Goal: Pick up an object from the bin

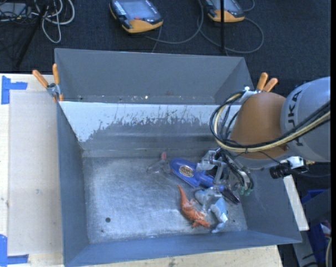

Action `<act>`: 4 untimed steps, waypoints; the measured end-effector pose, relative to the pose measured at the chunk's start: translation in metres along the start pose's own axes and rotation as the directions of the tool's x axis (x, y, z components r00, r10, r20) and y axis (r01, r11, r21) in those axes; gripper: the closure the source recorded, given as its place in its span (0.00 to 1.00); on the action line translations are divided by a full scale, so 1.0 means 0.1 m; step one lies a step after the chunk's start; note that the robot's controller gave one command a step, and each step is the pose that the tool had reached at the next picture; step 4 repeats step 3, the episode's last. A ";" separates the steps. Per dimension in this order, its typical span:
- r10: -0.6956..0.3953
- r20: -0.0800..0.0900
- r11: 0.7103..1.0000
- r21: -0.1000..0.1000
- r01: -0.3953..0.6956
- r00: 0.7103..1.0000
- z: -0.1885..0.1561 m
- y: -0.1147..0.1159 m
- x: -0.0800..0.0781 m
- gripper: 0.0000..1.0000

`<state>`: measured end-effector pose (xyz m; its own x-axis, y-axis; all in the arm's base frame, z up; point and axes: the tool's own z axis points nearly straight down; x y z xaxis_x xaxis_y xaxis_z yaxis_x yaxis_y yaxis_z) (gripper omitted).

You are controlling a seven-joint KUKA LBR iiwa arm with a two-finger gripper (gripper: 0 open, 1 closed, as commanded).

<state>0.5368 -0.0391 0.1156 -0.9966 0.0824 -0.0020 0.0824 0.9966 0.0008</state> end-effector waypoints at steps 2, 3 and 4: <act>-0.038 0.039 0.999 -0.002 0.038 0.999 0.29 -0.20 -0.26 1.00; -0.055 0.004 0.999 0.001 0.055 0.998 -1.23 -0.14 -0.26 1.00; -0.055 0.004 0.999 0.001 0.055 0.998 -1.23 -0.14 -0.26 1.00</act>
Offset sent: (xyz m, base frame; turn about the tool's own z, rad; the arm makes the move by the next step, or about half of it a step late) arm 0.0000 0.0000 0.0000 0.0000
